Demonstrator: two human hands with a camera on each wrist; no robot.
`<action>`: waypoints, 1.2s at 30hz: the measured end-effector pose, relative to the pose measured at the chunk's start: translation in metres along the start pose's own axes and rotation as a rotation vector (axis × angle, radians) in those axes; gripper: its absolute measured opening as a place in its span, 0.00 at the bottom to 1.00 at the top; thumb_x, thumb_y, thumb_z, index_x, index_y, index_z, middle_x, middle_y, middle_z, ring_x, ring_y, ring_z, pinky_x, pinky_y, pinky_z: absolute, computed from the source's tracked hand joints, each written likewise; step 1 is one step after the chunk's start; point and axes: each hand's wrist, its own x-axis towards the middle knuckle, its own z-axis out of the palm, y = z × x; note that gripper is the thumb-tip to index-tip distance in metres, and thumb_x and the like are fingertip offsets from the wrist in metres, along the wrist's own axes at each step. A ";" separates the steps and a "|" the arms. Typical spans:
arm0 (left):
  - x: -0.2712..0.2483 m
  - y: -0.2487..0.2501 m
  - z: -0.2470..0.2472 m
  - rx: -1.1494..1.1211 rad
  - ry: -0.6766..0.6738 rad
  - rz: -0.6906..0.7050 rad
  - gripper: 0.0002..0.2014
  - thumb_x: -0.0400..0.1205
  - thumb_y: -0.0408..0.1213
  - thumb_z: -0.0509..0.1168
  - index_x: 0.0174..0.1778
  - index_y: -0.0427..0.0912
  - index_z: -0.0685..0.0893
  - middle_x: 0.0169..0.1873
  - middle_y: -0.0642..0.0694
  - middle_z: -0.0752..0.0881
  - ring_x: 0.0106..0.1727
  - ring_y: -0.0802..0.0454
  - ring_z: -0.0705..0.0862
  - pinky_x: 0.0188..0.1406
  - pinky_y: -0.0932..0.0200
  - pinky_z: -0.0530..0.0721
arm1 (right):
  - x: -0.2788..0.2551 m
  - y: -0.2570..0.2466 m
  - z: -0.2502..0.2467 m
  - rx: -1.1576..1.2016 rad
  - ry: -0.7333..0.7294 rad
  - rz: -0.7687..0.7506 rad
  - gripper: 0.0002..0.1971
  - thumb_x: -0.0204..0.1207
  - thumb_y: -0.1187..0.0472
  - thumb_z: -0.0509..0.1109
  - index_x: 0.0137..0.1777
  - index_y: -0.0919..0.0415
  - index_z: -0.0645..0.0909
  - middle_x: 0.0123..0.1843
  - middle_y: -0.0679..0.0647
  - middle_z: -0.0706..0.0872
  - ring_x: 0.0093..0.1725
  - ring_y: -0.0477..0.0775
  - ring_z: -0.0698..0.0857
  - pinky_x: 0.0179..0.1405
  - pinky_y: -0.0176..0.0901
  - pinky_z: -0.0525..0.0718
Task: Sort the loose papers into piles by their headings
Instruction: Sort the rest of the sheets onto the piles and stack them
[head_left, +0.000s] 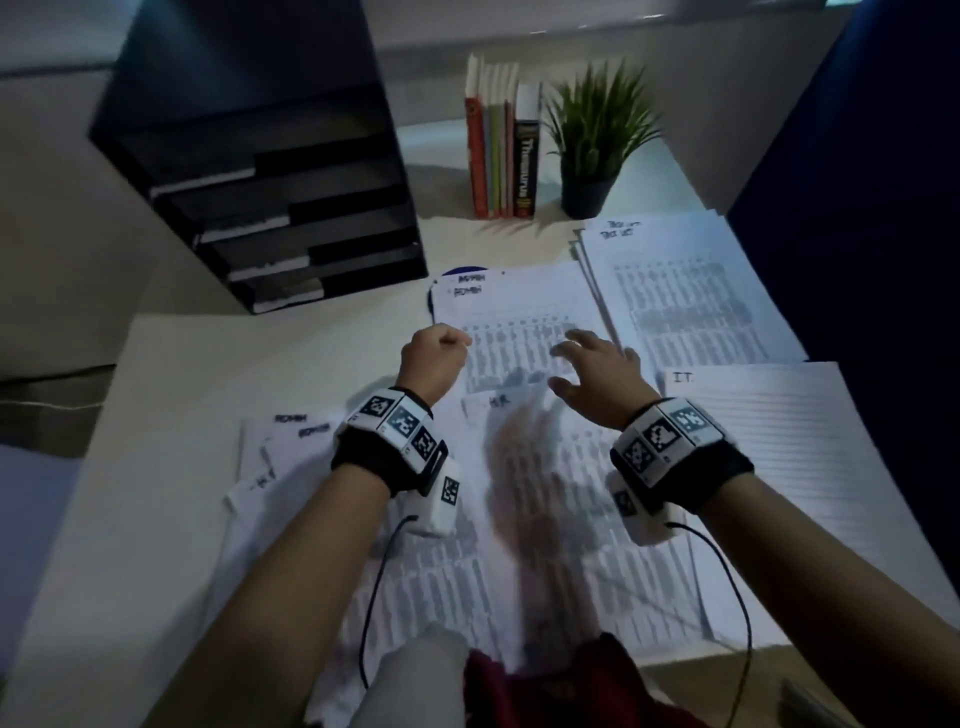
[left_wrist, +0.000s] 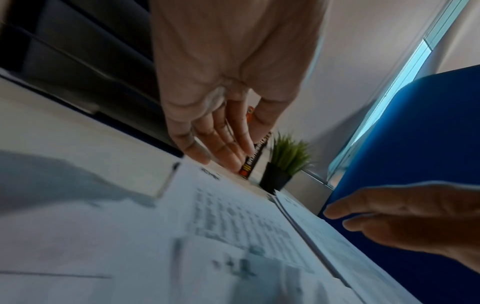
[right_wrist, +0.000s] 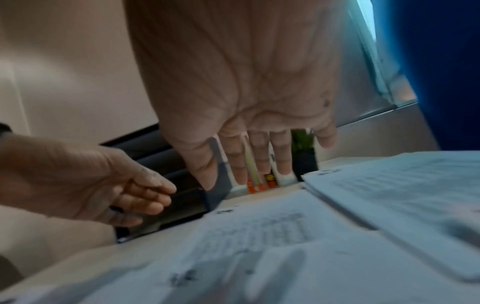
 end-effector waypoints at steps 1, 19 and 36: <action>-0.006 -0.010 -0.016 0.018 0.015 0.000 0.09 0.81 0.29 0.58 0.49 0.36 0.84 0.50 0.37 0.87 0.50 0.45 0.84 0.45 0.61 0.77 | 0.001 -0.019 0.005 0.024 -0.008 -0.040 0.22 0.81 0.51 0.61 0.74 0.54 0.69 0.81 0.52 0.61 0.78 0.55 0.63 0.75 0.63 0.58; -0.027 -0.158 -0.139 0.482 -0.059 -0.228 0.25 0.81 0.38 0.61 0.74 0.37 0.66 0.73 0.35 0.61 0.75 0.34 0.61 0.74 0.49 0.62 | -0.030 -0.164 0.121 -0.134 -0.217 -0.155 0.34 0.69 0.50 0.75 0.74 0.51 0.65 0.76 0.51 0.62 0.76 0.57 0.60 0.71 0.58 0.64; -0.056 -0.162 -0.153 0.151 -0.293 0.149 0.17 0.77 0.50 0.65 0.50 0.40 0.87 0.75 0.39 0.69 0.78 0.43 0.63 0.77 0.43 0.59 | -0.024 -0.192 0.124 -0.382 -0.020 -0.169 0.63 0.61 0.50 0.81 0.81 0.52 0.34 0.83 0.55 0.32 0.81 0.63 0.36 0.71 0.68 0.33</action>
